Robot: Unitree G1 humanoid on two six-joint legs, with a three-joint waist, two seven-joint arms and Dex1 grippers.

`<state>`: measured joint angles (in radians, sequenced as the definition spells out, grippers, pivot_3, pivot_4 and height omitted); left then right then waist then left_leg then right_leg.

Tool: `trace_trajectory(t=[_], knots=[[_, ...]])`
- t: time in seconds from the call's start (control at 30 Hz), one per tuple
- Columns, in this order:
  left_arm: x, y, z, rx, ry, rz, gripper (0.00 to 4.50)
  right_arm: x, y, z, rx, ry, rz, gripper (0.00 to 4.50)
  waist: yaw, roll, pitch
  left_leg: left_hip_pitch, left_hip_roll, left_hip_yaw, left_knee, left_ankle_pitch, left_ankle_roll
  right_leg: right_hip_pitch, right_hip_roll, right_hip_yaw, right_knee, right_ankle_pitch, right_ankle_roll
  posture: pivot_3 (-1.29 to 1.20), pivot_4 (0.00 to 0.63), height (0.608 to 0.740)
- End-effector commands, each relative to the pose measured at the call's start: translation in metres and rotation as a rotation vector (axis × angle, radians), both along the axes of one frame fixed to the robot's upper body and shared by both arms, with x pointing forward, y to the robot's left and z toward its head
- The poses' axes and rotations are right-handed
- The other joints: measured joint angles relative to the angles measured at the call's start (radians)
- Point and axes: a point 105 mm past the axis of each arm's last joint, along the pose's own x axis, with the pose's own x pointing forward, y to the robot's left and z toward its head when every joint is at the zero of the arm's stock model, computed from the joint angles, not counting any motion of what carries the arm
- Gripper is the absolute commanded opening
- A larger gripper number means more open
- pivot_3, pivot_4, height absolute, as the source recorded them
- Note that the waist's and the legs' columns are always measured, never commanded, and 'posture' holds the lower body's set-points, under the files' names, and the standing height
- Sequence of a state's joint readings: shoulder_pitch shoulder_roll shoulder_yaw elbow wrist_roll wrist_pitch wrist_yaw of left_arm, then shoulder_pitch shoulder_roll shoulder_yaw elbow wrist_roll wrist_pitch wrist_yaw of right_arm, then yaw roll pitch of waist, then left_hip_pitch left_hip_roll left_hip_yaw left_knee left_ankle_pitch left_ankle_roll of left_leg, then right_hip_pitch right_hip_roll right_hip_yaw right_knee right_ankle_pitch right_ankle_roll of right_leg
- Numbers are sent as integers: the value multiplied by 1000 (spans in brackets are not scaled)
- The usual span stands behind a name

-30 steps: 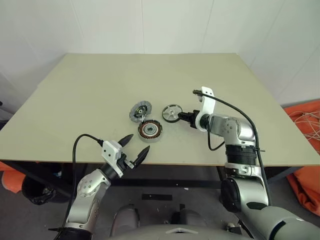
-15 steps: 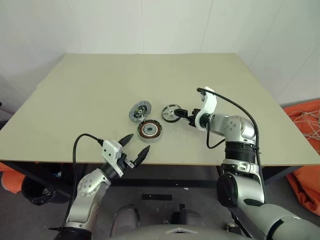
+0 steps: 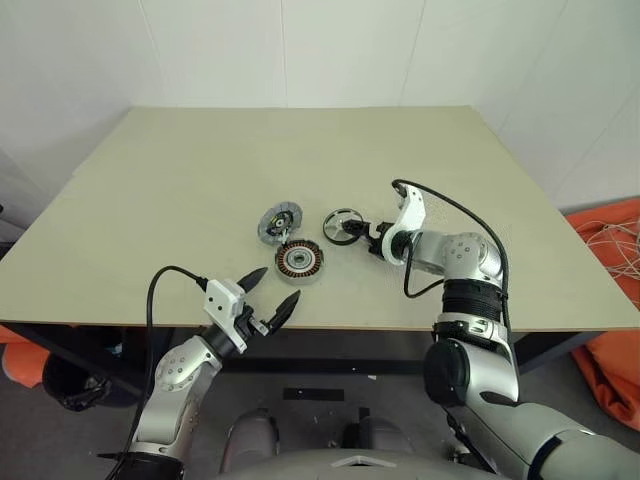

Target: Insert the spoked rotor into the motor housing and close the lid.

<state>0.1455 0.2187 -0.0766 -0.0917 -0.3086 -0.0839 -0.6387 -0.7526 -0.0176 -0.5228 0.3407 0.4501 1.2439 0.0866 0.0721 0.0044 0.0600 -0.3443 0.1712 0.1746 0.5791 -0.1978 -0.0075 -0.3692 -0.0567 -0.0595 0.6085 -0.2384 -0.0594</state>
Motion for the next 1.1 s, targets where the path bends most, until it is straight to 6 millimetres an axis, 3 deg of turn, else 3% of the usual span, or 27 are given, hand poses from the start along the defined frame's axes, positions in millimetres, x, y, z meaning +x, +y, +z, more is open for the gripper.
trace_trajectory(t=[0.03,0.27,0.3,0.4,0.7,0.73,1.1], knots=[[2,-1,14,-8,-52,-10,4500,5,11,18,77,-41,19,4480,0,0,0,0,0,0,0,0,0,0,0,0,0,0,0,0,0,740],[1,-1,14,-7,-51,-6,4500,9,18,18,173,-31,-16,4480,0,0,0,0,0,0,0,0,0,0,0,0,0,0,0,0,0,740],[1,-1,14,-7,-51,-6,4500,9,17,17,177,-29,-22,4305,0,0,0,0,0,0,0,0,0,0,0,0,0,0,0,0,0,740],[1,0,14,-6,-52,-5,4500,11,16,16,176,-28,-37,3593,0,0,0,0,0,0,0,0,0,0,0,0,0,0,0,0,0,740],[1,0,14,-5,-52,-3,4500,12,7,13,157,-24,-83,432,0,0,0,0,0,0,0,0,0,-1,0,0,0,0,0,0,0,740],[1,0,13,-5,-51,-3,4500,12,6,12,154,-24,-87,298,0,0,0,0,0,0,0,0,0,0,0,0,0,0,0,0,0,740],[2,0,13,-5,-48,-2,4500,10,8,19,215,-47,-79,299,1,0,0,0,0,0,0,0,0,-1,0,0,0,-1,2,0,0,740]])
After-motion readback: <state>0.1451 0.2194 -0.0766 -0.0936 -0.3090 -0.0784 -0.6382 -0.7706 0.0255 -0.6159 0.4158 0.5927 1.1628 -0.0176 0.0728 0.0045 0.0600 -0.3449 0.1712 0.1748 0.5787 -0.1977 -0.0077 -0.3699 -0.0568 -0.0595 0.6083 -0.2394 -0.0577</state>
